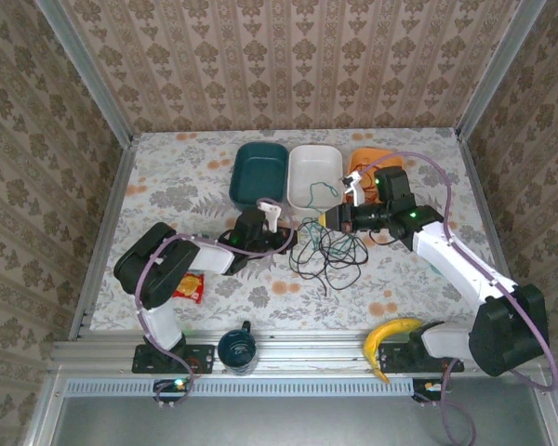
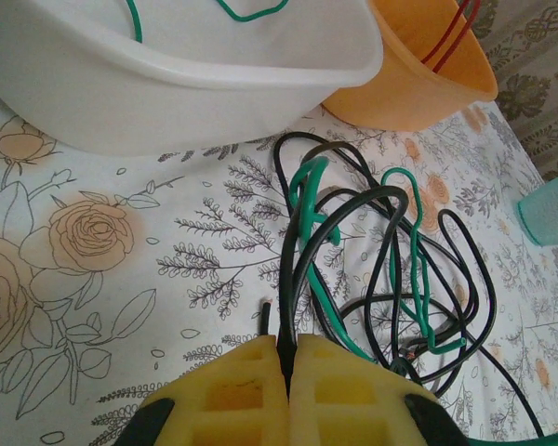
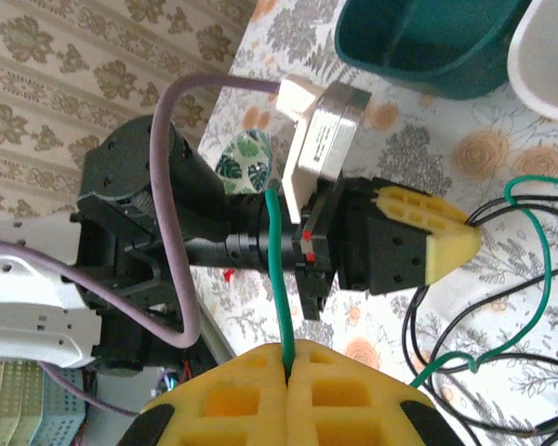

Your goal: Untangle the cables

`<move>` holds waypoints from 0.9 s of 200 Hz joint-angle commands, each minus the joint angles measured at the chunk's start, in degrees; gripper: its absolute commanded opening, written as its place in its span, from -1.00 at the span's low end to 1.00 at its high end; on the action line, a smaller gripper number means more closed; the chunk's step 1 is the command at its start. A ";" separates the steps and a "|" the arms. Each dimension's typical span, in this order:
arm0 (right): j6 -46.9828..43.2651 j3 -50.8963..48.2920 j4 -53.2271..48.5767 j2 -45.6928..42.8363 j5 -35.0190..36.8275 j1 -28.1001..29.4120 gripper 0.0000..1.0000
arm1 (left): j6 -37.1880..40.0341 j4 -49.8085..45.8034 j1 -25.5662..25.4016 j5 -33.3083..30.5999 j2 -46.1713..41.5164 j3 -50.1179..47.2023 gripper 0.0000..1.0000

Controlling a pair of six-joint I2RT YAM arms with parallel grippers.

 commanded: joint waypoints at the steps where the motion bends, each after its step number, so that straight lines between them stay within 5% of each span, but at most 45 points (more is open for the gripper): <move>1: -3.01 2.56 -5.47 -0.83 0.66 0.30 -0.89 | -0.94 3.56 0.96 -1.12 -0.24 -0.31 -1.00; 41: -6.96 3.55 -17.38 -2.30 1.98 0.23 -0.88 | -6.50 12.14 3.65 -0.33 1.80 -2.57 -1.00; 128: -11.68 8.83 -25.83 -5.92 -2.21 -1.58 -0.87 | -7.46 13.40 3.74 -0.95 2.93 -3.64 -1.00; 145: -13.29 11.04 -28.97 -5.74 0.37 -1.62 -0.88 | -7.81 14.01 3.84 -0.56 3.15 -3.99 -0.76; 180: -13.88 12.56 -29.90 -5.87 1.84 -1.89 -0.87 | -8.08 14.61 3.86 -0.69 3.17 -4.50 -0.64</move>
